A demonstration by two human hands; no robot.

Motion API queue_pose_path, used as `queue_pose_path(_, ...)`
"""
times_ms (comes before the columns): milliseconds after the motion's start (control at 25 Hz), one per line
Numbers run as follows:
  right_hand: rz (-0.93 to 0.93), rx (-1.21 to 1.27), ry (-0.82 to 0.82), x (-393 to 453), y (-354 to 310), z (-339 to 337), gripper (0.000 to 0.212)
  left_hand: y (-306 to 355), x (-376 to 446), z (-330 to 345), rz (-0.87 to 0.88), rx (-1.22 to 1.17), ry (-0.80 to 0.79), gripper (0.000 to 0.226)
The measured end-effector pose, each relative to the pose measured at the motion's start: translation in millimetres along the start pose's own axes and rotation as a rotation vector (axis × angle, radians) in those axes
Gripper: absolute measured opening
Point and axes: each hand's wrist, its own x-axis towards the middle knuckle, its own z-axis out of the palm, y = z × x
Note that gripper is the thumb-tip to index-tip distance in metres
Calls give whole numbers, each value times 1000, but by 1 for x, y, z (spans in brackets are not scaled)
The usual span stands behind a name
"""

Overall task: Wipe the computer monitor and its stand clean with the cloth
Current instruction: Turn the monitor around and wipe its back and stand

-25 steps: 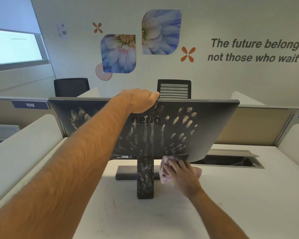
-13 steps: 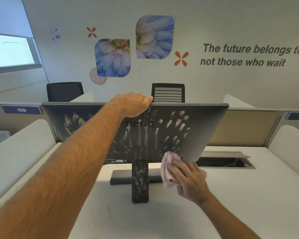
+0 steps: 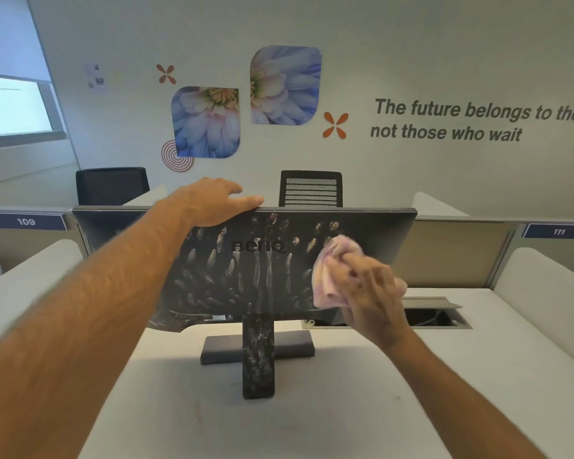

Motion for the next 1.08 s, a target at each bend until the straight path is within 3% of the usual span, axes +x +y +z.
queue_pose_path(80,-40,-26,5,-2,7,0,77,-20,-4,-5,-32,42,-35,108)
queue_pose_path(160,198,41,175,8,17,-2,58,-35,-8,-7,-53,66,-61,122)
queue_pose_path(240,417,112,298,16,14,-1,54,-41,-7,-6,-66,70,-87,125)
queue_pose_path(280,372,85,275,16,8,3,55,-41,-7,-5,-66,76,-101,125)
queue_pose_path(400,-109,-32,-23,-2,-13,12,69,-41,-5,-2,-63,95,-112,127)
queue_pose_path(440,-153,-44,-43,-3,-12,11,71,-42,-5,-2,-64,95,-110,128)
queue_pose_path(480,-92,-32,3,1,-9,9,69,-42,-5,-2,-63,94,-109,129)
queue_pose_path(600,369,133,269,19,-7,5,56,-42,-4,-1,-63,89,-107,129)
queue_pose_path(640,371,121,265,21,-11,5,56,-42,-4,0,-64,91,-106,128)
queue_pose_path(760,-100,-7,-19,5,-18,10,71,-44,-1,1,-56,78,-111,128)
queue_pose_path(800,-162,-14,-57,4,-16,7,73,-45,-1,2,-53,70,-113,128)
queue_pose_path(840,-131,-1,-21,9,-13,3,70,-46,1,2,-53,63,-116,128)
queue_pose_path(960,312,129,223,39,-7,-5,57,-45,2,3,-66,60,-124,128)
queue_pose_path(1000,368,137,250,46,-10,-6,58,-45,3,3,-70,63,-123,129)
queue_pose_path(1080,154,41,160,43,-16,-3,63,-46,3,4,-74,64,-124,130)
